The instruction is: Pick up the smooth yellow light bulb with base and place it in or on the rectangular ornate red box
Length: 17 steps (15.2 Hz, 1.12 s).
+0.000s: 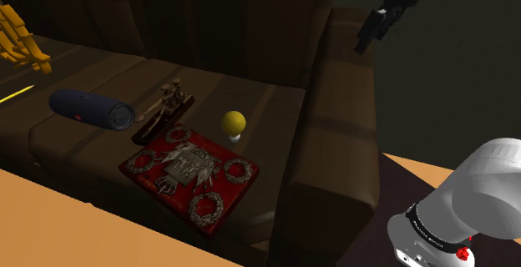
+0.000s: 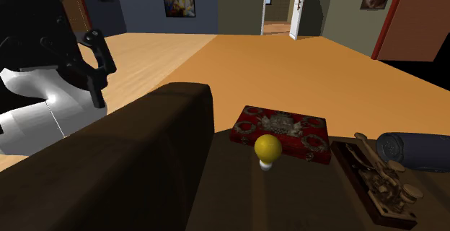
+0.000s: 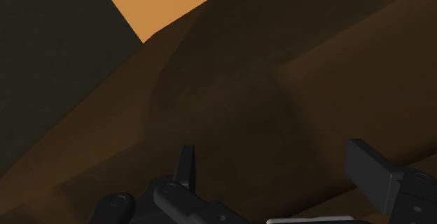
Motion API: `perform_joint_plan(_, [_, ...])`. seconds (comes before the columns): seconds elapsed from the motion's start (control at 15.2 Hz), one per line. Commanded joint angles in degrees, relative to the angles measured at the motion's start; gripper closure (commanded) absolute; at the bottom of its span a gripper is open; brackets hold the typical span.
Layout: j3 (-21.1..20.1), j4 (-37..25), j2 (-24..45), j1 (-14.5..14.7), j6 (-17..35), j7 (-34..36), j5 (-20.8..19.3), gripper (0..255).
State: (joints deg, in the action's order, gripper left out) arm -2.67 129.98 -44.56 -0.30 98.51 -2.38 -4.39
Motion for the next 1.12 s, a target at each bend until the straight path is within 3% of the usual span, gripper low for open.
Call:
perform_joint_plan(0.0, [0.0, 0.0, 0.0, 0.0, 0.0, 0.0, 0.0, 0])
perform_joint_plan(0.66, [-8.0, -2.6, 12.6, 3.5, 5.6, 11.8, 6.1, 0])
perform_joint_plan(0.79, [-8.5, -3.8, 15.8, 5.4, 6.7, 14.5, 6.5, 0])
perform_joint_plan(1.06, [-6.8, -6.9, 22.8, 11.8, 8.9, 20.4, 6.1, 0])
